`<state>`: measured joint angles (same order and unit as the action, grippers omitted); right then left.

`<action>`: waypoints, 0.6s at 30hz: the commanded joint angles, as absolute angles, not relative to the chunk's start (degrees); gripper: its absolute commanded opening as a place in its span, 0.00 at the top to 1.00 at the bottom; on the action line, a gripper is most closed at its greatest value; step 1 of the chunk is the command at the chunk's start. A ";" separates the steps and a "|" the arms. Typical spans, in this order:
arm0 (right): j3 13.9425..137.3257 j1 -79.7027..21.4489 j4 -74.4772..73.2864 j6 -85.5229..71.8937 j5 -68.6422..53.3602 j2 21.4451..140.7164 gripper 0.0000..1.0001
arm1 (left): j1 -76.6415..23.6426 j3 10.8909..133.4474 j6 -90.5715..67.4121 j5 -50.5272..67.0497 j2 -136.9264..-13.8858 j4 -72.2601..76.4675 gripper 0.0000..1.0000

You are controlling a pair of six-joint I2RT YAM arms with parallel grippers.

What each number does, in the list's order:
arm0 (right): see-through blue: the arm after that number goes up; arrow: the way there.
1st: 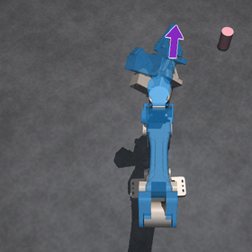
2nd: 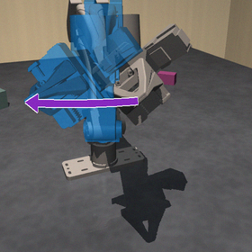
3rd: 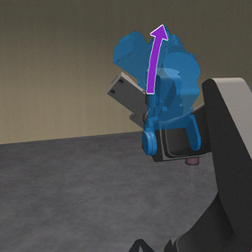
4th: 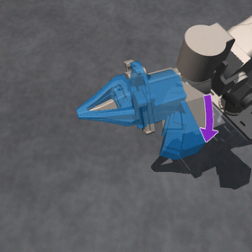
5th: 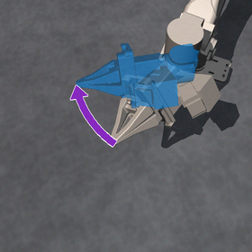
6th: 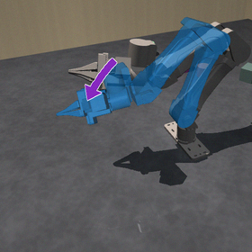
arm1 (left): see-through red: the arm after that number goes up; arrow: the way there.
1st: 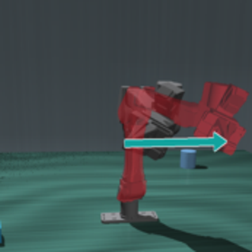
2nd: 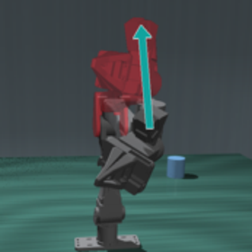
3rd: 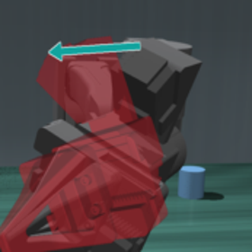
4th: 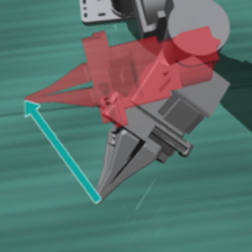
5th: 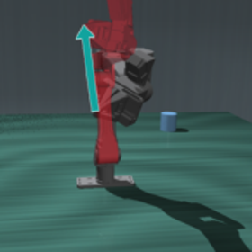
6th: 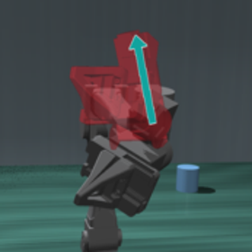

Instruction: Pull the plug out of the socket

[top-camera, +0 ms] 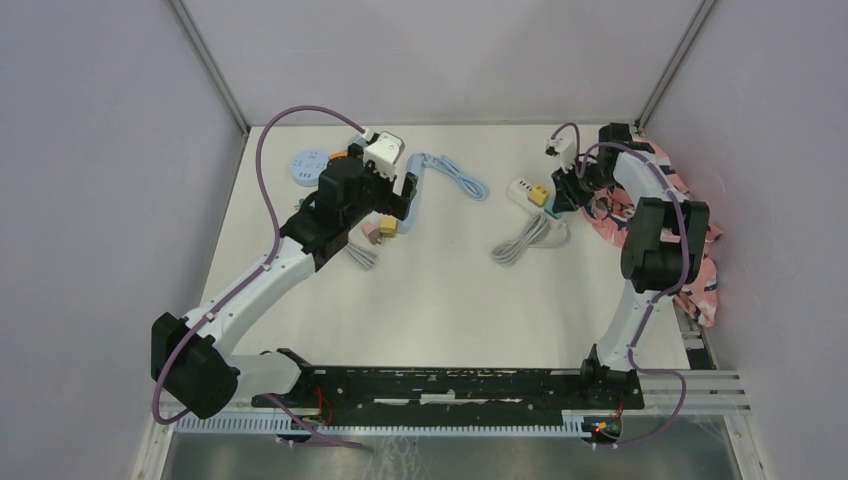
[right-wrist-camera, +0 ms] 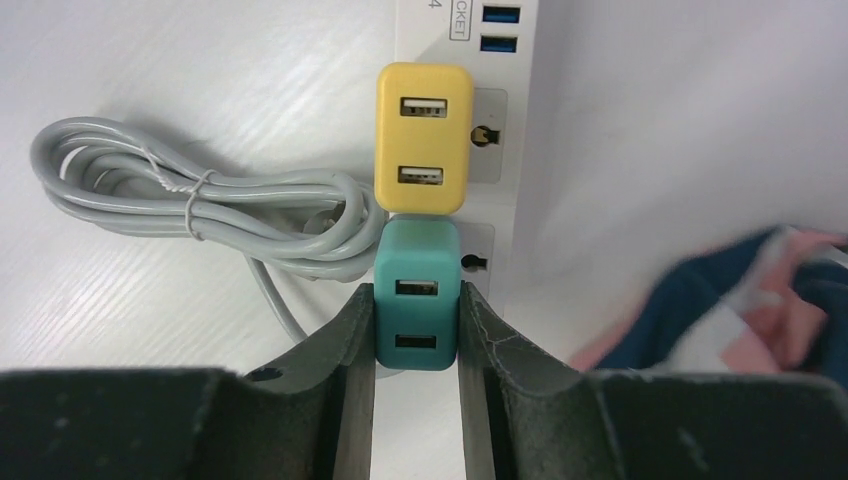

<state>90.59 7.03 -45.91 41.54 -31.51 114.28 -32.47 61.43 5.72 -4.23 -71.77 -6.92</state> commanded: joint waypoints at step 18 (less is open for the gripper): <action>75.74 -26.16 -66.45 95.73 -39.46 100.42 0.85 | -32.28 61.37 11.14 -8.36 -71.40 -3.94 0.01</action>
<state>76.01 -19.35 -67.44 93.32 -39.22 103.70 -32.47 61.43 8.36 -6.24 -71.77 -6.87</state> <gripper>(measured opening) 0.342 0.993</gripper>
